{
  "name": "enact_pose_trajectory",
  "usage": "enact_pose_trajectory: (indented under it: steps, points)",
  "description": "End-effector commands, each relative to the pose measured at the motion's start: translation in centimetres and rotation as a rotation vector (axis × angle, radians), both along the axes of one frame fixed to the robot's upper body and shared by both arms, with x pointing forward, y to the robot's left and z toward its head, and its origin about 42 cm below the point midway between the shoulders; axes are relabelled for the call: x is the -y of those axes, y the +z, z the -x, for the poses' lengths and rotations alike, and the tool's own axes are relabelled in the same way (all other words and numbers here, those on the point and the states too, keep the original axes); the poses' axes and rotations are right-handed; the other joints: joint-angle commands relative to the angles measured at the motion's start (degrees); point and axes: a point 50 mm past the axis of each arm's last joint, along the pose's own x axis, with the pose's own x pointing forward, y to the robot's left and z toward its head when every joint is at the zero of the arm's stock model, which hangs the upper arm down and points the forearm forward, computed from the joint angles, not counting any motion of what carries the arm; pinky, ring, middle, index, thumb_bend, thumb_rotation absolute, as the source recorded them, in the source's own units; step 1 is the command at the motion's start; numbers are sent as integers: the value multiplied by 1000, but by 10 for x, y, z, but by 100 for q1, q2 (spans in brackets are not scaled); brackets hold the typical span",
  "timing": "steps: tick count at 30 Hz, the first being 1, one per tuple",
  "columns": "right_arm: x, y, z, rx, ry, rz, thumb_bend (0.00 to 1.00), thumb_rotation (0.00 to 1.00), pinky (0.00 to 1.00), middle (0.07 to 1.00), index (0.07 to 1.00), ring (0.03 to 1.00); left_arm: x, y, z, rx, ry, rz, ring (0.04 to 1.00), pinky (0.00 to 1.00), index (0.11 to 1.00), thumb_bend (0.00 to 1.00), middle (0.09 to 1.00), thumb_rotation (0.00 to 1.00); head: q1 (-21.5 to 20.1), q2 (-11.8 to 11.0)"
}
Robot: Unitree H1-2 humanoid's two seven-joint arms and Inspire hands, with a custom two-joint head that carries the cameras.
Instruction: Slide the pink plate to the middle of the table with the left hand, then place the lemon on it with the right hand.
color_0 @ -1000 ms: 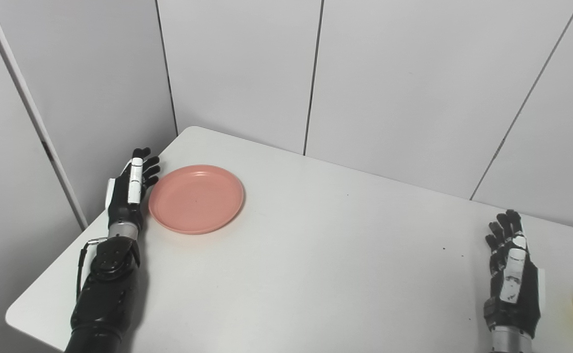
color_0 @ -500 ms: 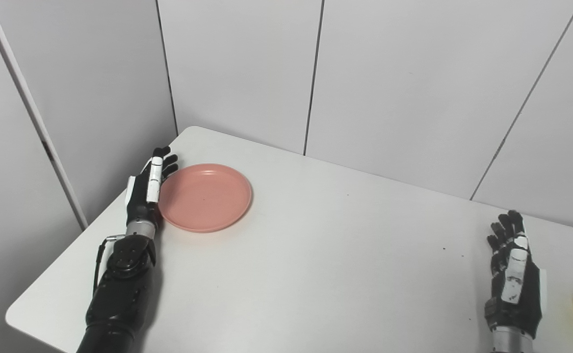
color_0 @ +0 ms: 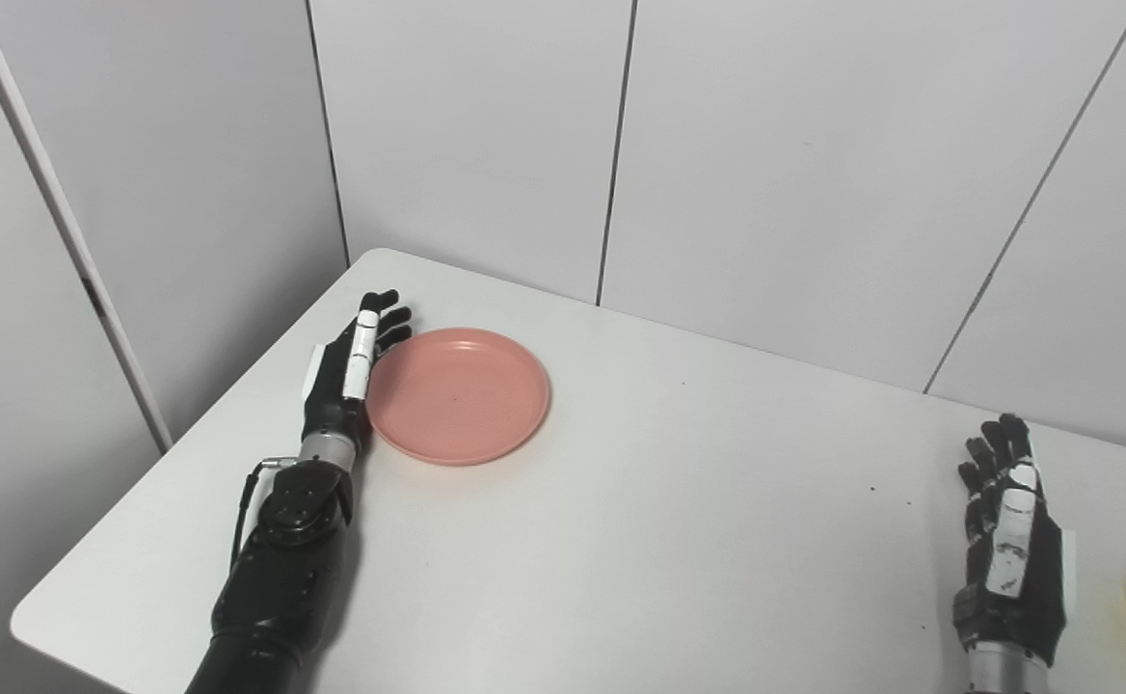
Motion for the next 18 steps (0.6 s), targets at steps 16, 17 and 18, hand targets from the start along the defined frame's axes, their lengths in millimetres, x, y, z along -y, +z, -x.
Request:
enact_pose_trajectory:
  steps: [16, 17, 18]
  points:
    - [-6, -18, 10, -43, -12, 5, 683, 907, 938, 918, 911, 921, 48, 23, -20, 40, -226, 3, 859, 854, 839, 661, 853, 1000, -455, 160]
    - [-7, -18, 11, -45, -12, 10, 690, 920, 935, 918, 912, 919, 51, 23, -21, 37, -234, 4, 864, 859, 843, 660, 858, 1000, -455, 160]
    - [-8, -18, 11, -45, -10, 13, 694, 927, 933, 917, 912, 918, 55, 23, -21, 35, -247, 5, 867, 862, 845, 660, 861, 1000, -501, 174]
